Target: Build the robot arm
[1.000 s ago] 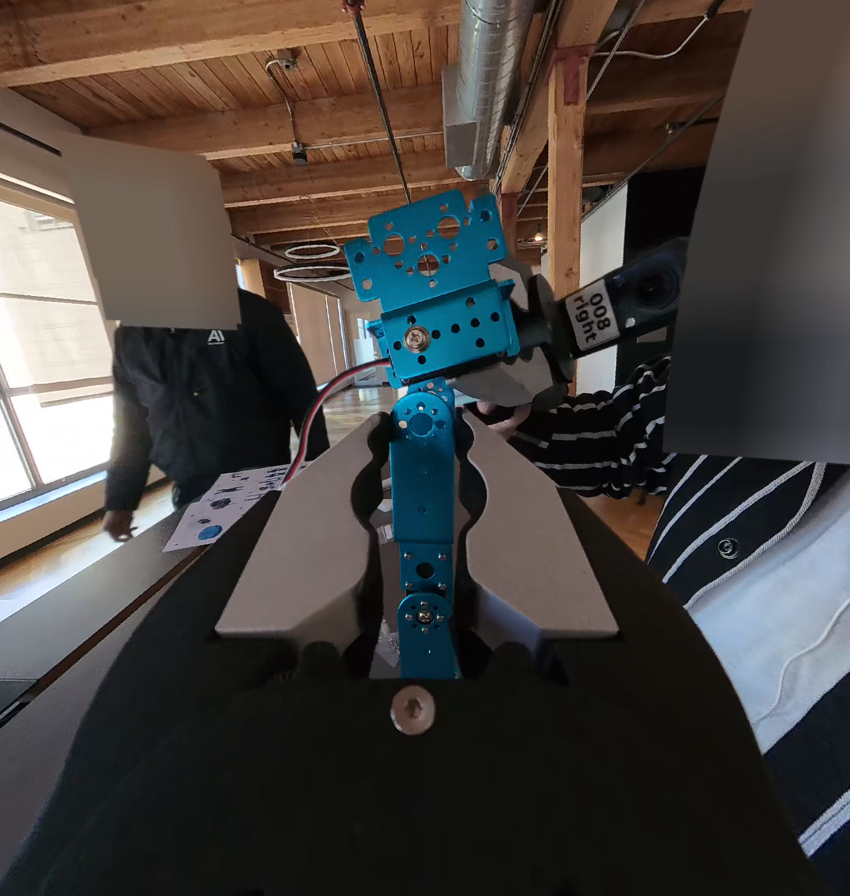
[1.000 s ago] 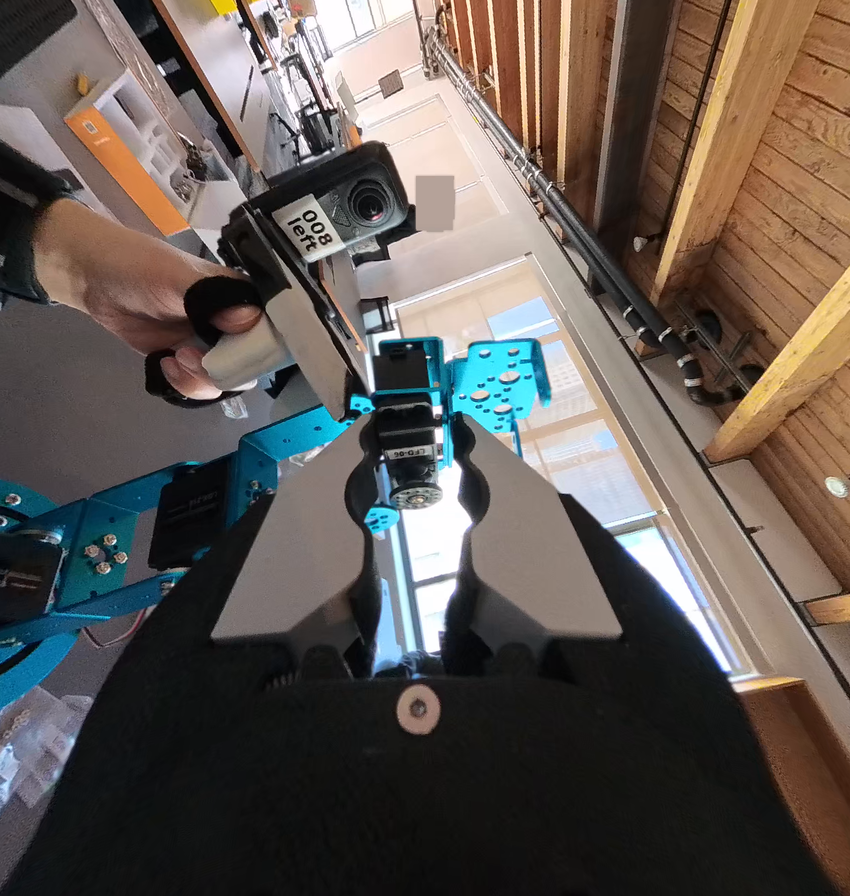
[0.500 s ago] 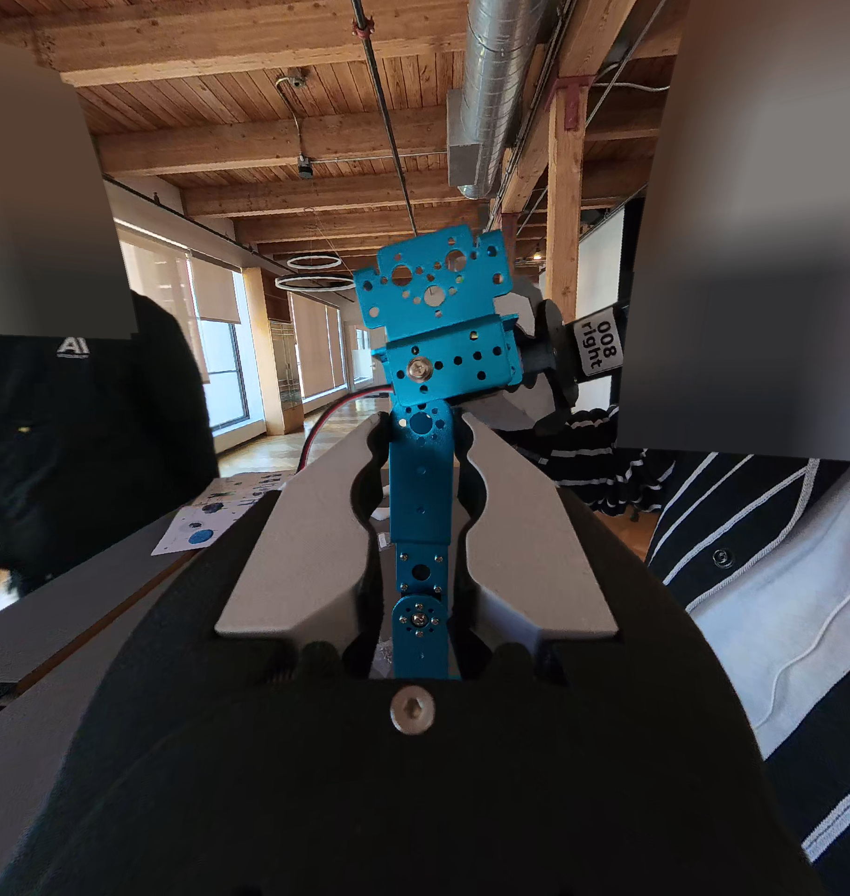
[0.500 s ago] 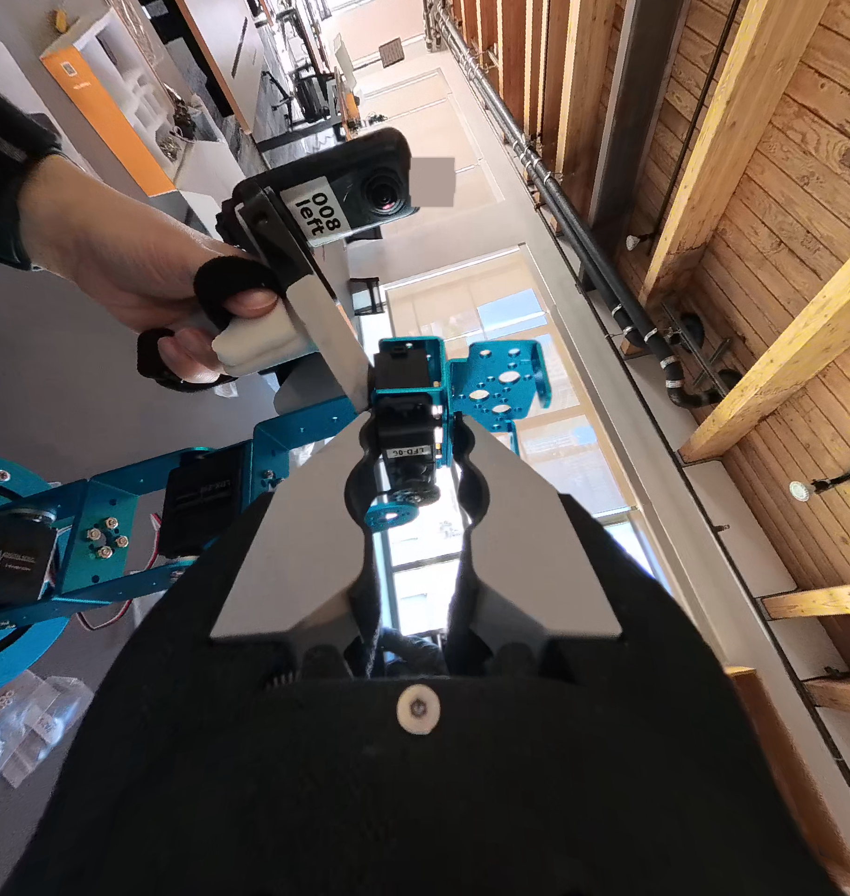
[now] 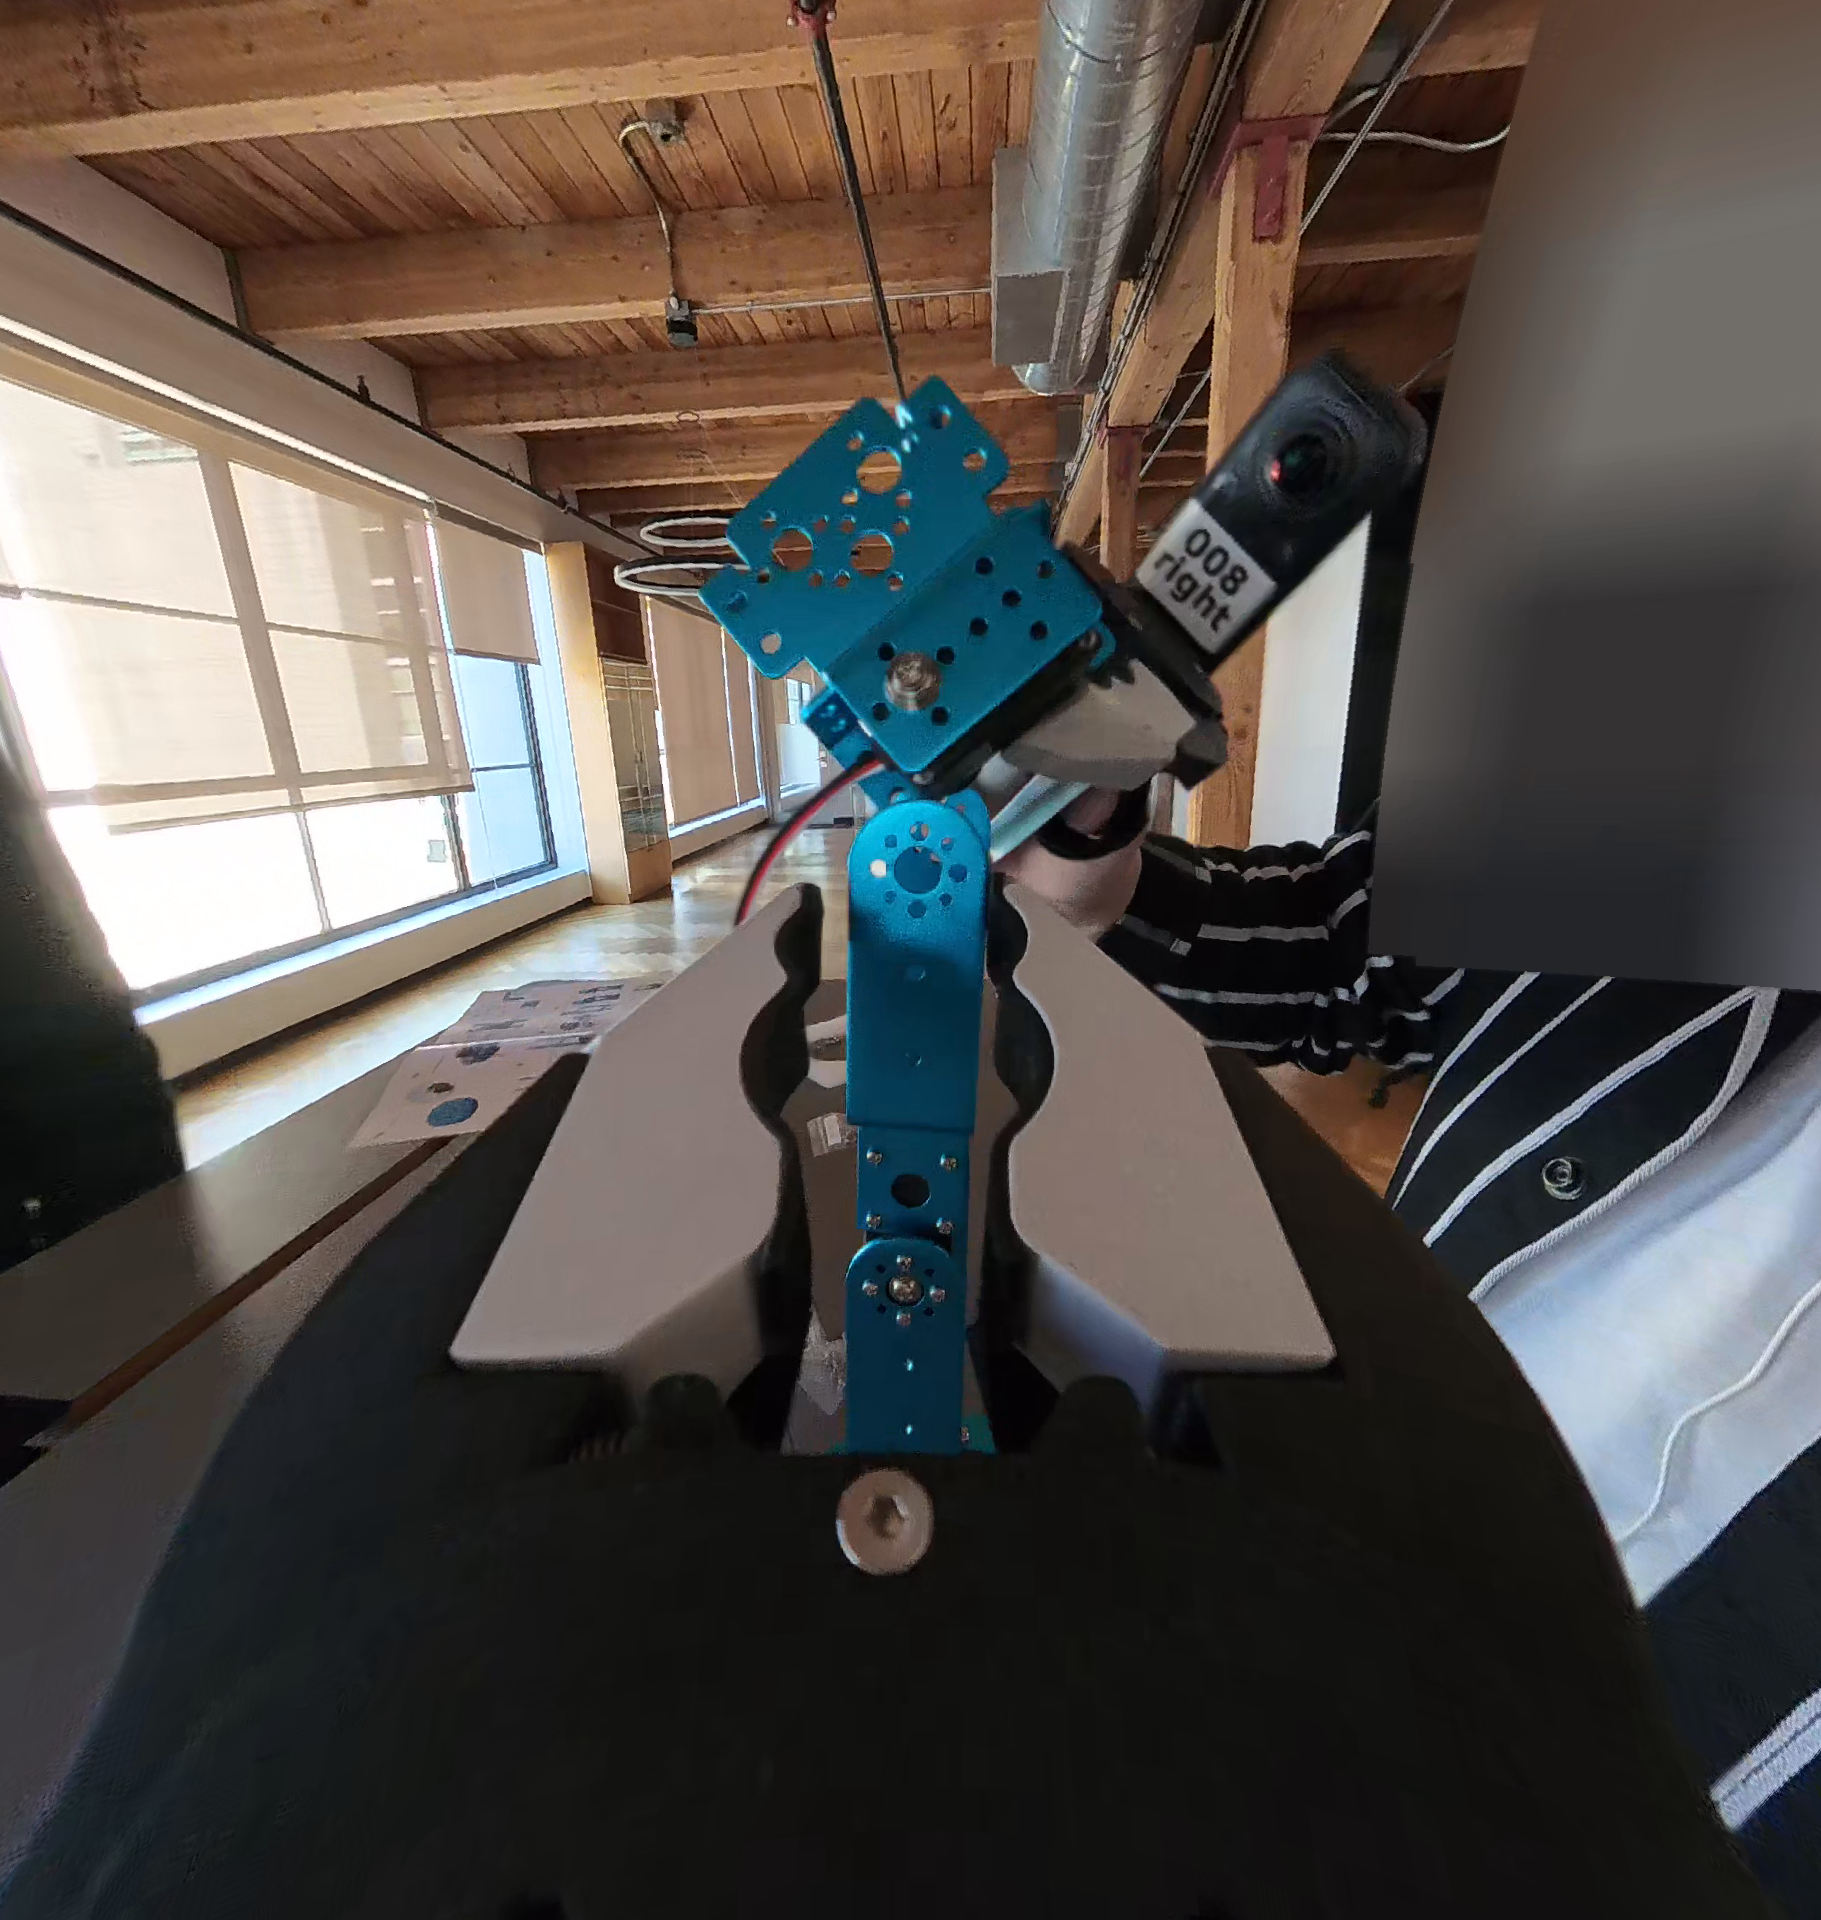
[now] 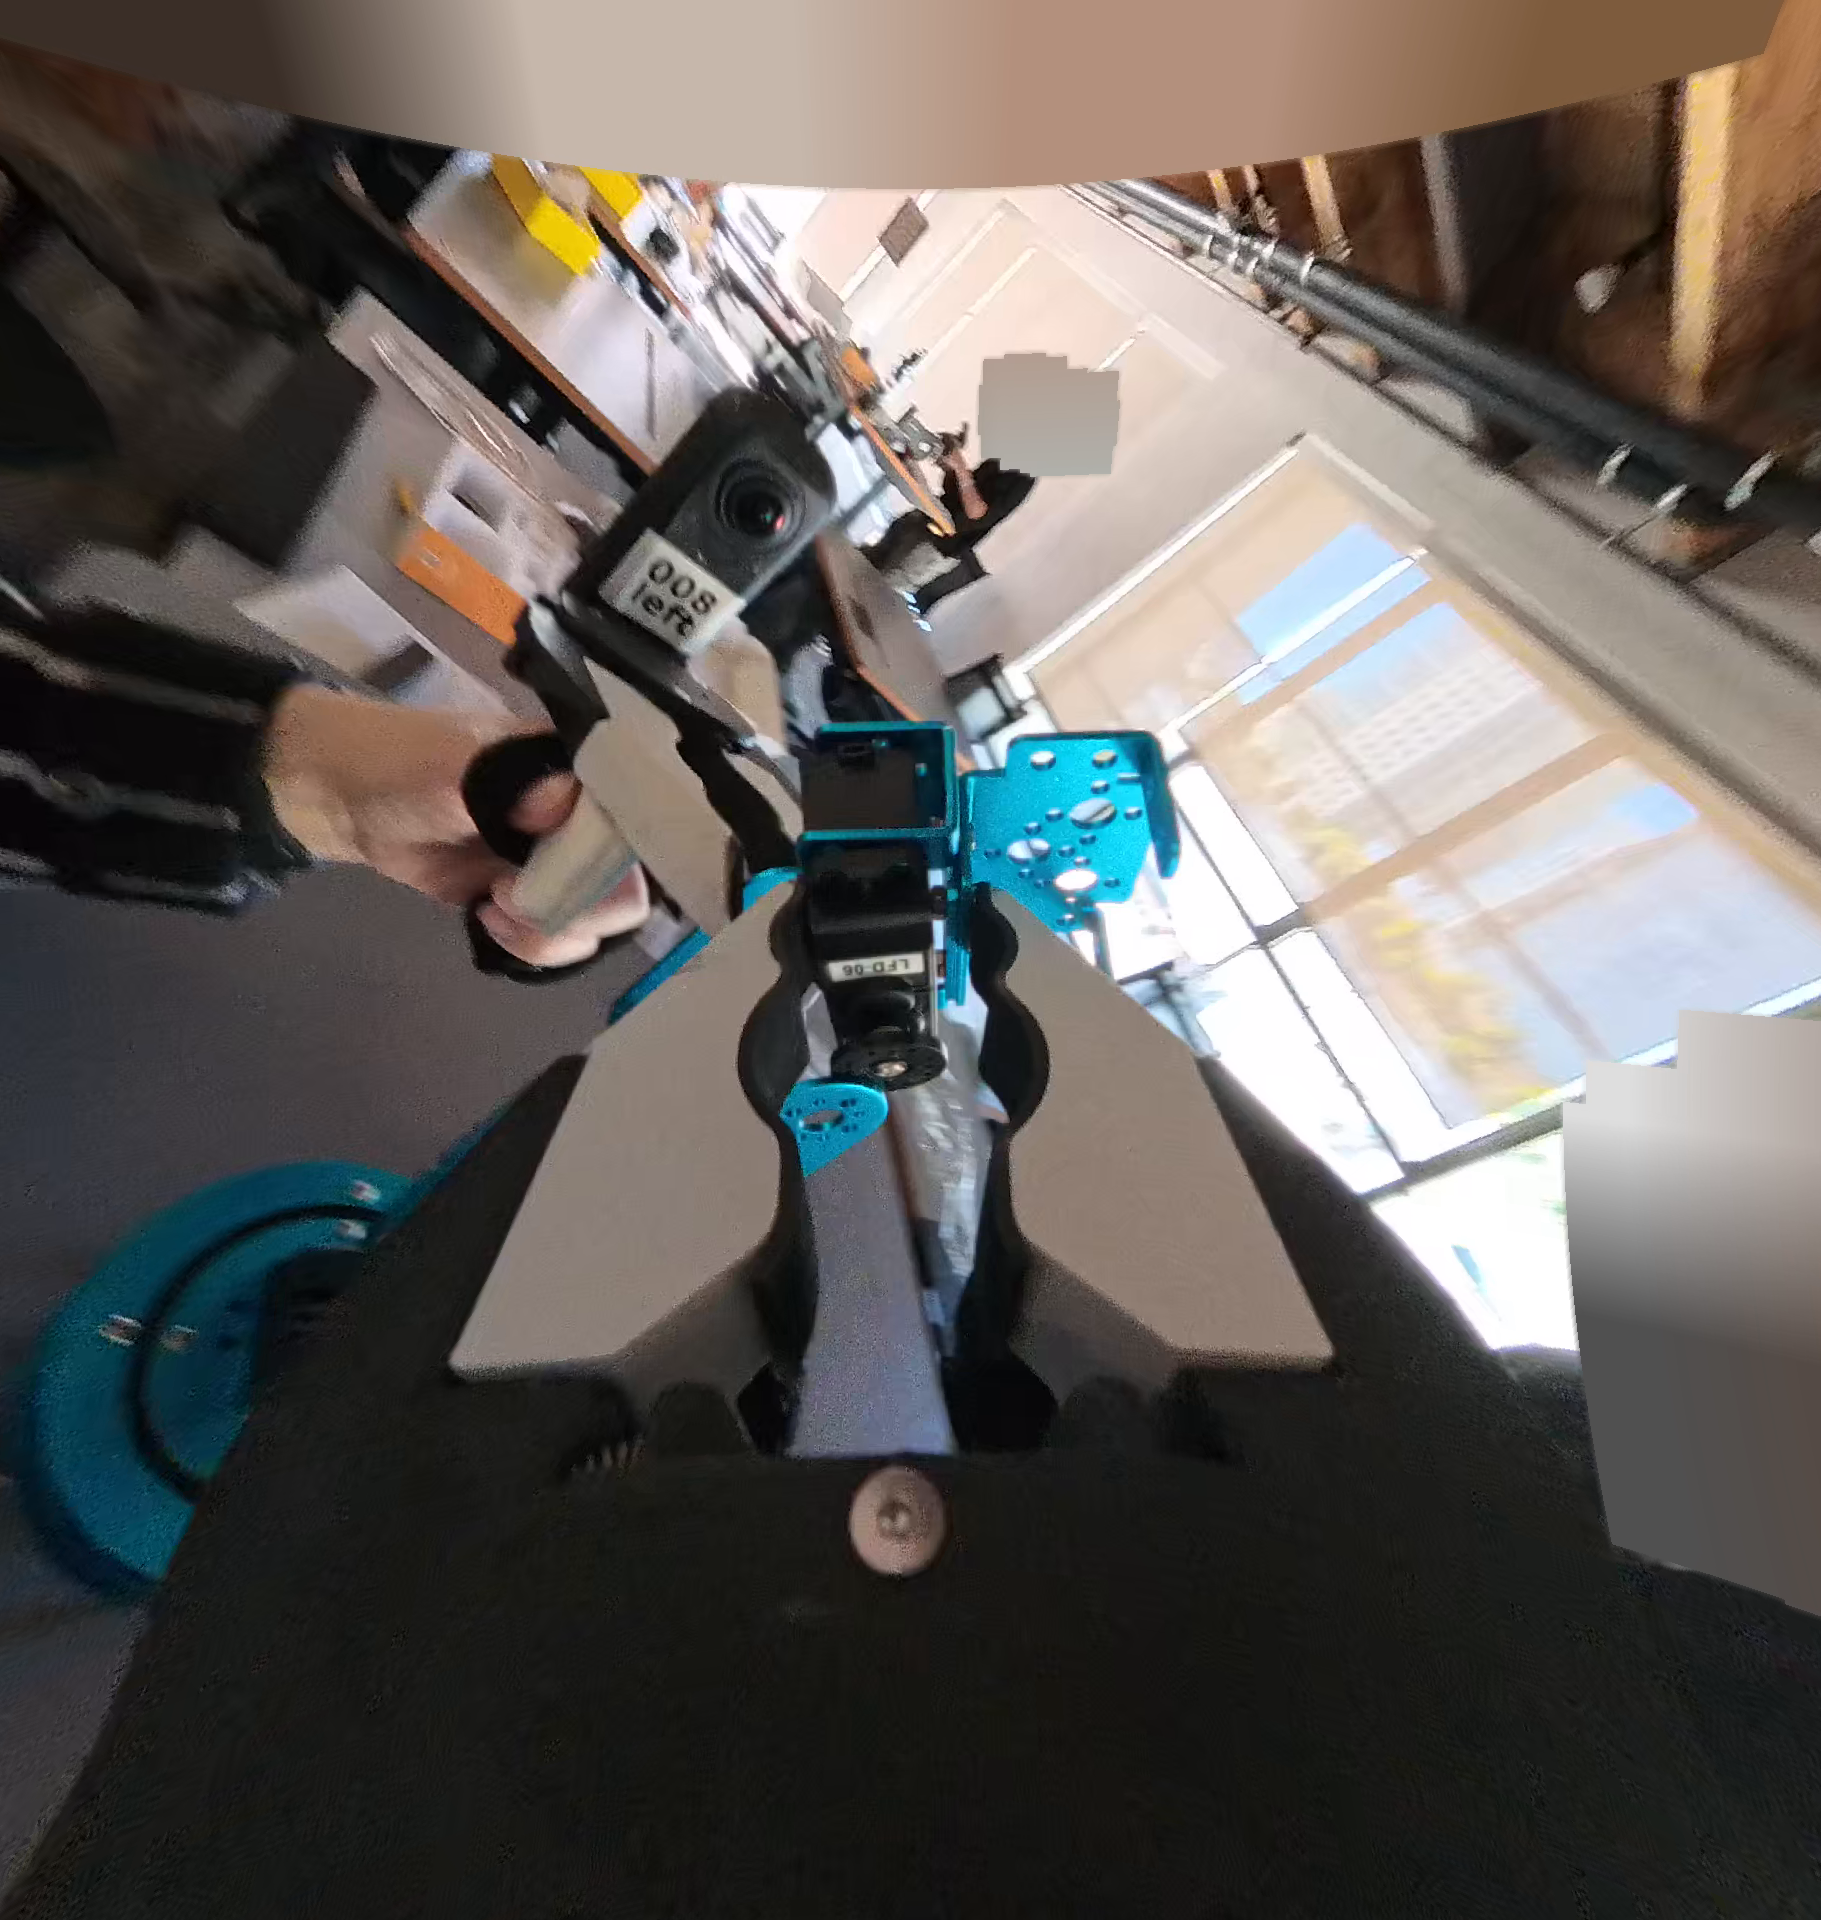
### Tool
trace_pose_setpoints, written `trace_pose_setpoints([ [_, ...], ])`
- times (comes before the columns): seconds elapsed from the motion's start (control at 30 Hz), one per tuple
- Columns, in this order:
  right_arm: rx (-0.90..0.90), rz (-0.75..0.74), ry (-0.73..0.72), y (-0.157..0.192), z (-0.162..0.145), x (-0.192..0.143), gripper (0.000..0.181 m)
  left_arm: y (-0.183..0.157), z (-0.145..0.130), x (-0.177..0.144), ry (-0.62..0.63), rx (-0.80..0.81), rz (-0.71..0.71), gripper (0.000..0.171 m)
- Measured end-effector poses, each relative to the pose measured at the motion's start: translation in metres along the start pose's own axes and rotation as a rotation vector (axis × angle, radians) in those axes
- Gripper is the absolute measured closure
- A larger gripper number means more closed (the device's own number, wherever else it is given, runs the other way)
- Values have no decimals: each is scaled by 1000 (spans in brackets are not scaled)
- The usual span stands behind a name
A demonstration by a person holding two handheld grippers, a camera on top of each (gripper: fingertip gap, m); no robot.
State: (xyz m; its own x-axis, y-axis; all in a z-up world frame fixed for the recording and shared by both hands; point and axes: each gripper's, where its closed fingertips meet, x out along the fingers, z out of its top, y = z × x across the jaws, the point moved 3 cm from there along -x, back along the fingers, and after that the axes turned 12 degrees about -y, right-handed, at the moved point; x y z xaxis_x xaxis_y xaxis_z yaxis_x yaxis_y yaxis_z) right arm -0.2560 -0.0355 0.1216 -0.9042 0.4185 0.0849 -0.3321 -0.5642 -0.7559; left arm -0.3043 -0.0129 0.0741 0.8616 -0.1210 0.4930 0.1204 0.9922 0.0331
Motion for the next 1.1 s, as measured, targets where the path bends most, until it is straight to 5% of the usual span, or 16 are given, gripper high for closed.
trace_pose_setpoints([
  [0.33,608,103,-69,-9,-15,2,154,-3,-4,4,23,21,11,147],
  [0.63,885,136,-147,-12,-20,2,155,-3,-4,3,-1,4,32,147],
  [1.1,775,139,2,-6,-18,2,154,-2,-4,3,-57,24,86,148],
])
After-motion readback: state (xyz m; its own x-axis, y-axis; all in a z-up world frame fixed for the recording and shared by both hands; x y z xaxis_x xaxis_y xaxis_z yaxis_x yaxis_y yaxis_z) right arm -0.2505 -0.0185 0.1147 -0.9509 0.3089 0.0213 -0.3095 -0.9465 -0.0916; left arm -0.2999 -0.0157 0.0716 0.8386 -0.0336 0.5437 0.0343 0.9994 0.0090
